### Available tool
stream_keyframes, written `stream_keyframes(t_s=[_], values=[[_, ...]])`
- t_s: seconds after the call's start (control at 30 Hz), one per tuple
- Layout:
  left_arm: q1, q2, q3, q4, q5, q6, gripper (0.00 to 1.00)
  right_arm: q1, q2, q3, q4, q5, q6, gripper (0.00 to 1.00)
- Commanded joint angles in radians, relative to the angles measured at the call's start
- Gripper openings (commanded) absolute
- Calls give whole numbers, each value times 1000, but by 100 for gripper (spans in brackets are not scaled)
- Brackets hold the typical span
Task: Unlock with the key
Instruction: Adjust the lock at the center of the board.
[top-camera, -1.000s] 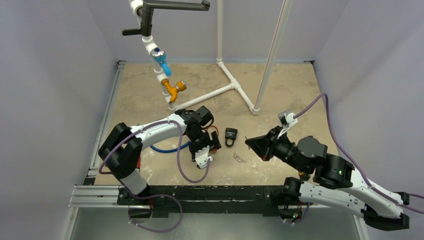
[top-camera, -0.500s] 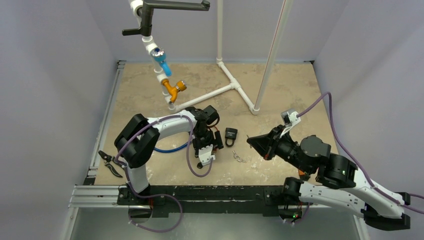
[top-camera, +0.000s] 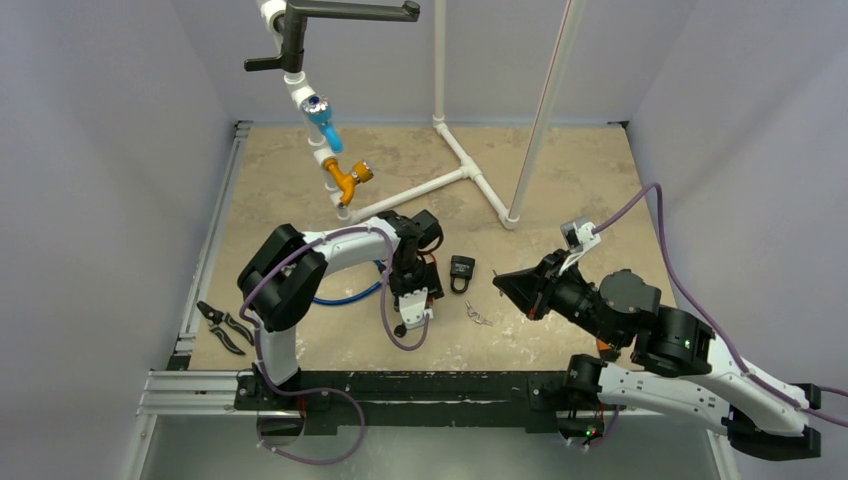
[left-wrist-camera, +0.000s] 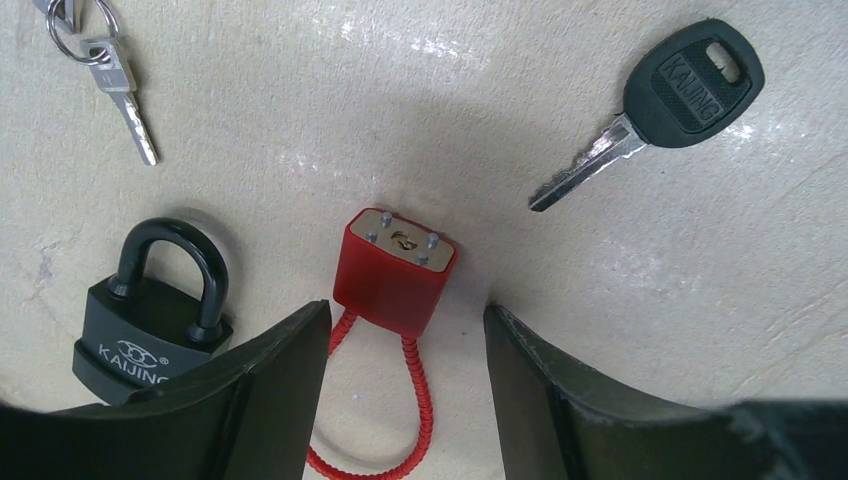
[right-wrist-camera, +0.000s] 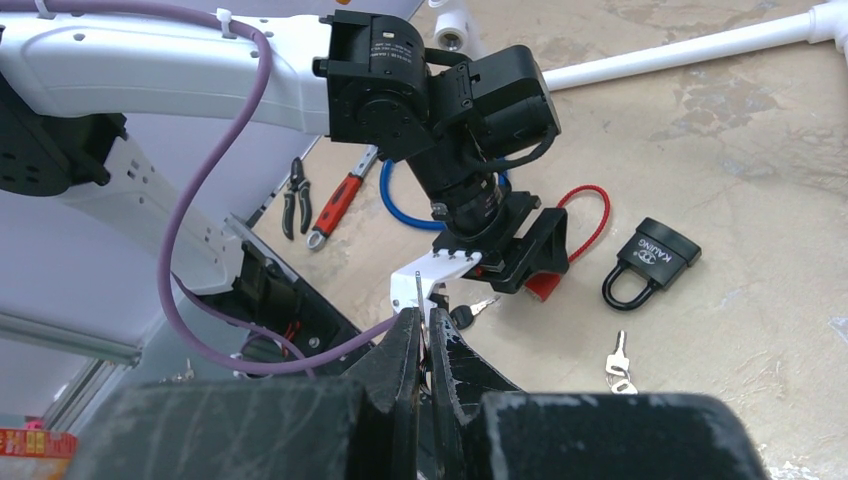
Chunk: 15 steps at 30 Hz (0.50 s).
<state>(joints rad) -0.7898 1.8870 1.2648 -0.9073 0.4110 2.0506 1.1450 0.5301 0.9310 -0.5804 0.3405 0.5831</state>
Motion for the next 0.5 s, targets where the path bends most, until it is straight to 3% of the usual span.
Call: stream_keyframes(t_s=[0.0, 0.33, 0.47], values=[[-23, 7, -6, -48, -31, 628, 58, 0, 1, 32, 5, -7, -1, 0], [-70, 51, 36, -41, -63, 626, 50, -1, 2, 28, -3, -17, 12, 0], [-66, 43, 28, -42, -49, 622, 38, -1, 2, 31, -10, -17, 14, 0]])
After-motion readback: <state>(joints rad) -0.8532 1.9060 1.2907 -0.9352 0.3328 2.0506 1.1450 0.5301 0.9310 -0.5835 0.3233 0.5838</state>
